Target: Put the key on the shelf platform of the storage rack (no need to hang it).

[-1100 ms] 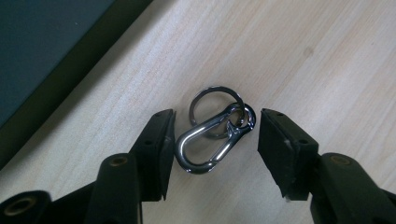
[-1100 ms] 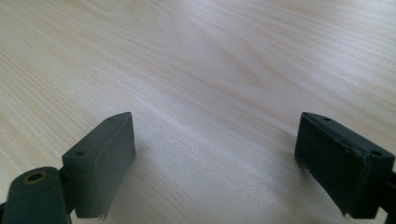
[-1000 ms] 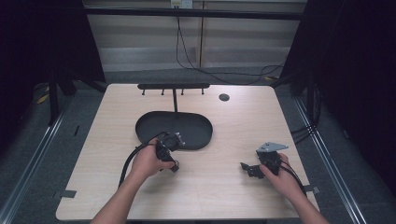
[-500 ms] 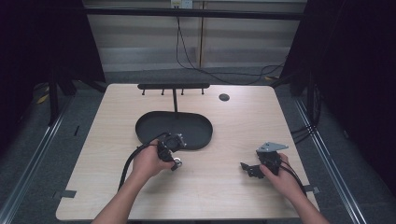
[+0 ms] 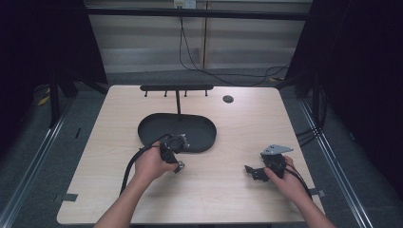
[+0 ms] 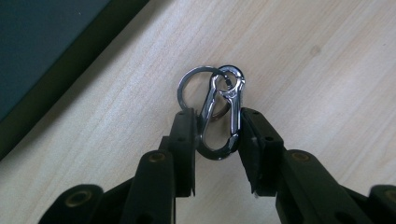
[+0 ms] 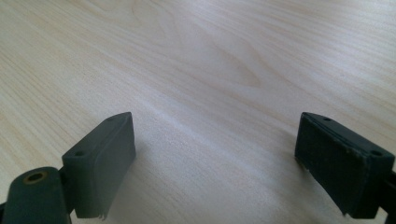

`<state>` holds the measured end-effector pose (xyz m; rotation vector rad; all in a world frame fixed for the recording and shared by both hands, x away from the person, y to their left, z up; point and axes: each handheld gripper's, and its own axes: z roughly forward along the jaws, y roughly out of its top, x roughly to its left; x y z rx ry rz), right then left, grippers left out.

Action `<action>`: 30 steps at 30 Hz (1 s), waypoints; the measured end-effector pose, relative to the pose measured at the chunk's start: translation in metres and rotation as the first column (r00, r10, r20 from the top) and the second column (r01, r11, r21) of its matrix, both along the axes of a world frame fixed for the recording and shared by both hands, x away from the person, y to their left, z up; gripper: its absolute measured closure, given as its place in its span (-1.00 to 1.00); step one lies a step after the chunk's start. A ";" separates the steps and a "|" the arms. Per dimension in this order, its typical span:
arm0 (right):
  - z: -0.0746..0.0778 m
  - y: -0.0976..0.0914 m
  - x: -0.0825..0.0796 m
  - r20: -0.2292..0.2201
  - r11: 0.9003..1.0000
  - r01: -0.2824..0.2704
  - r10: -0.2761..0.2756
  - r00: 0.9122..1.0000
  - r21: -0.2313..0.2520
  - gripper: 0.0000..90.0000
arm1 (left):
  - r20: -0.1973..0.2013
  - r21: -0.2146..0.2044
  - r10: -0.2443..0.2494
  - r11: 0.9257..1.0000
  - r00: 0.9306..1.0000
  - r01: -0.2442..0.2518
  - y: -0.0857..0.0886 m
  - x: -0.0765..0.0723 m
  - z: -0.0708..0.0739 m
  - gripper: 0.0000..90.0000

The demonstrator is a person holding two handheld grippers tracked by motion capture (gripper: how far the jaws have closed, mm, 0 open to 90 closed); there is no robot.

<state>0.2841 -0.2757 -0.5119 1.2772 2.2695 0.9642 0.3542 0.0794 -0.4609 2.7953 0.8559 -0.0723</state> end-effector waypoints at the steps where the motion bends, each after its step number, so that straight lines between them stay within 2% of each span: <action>1: 0.000 0.000 0.000 0.001 1.000 0.000 0.000 1.000 0.000 -0.74 | -0.007 -0.006 -0.002 1.000 1.000 0.002 0.001 0.001 0.003 0.50; 9: 0.000 0.000 0.000 0.001 1.000 0.000 0.000 1.000 -0.001 -0.74 | -0.015 0.000 0.007 1.000 1.000 -0.007 0.005 0.002 0.012 0.51; 17: 0.000 0.000 0.000 0.000 1.000 0.000 0.000 1.000 0.000 -0.74 | -0.003 0.000 0.021 1.000 1.000 -0.021 0.010 0.005 0.026 0.51; 30: 0.000 0.000 0.000 0.000 1.000 0.000 0.000 1.000 0.000 -0.74 | -0.014 0.003 0.025 1.000 1.000 -0.025 0.014 0.012 0.038 0.51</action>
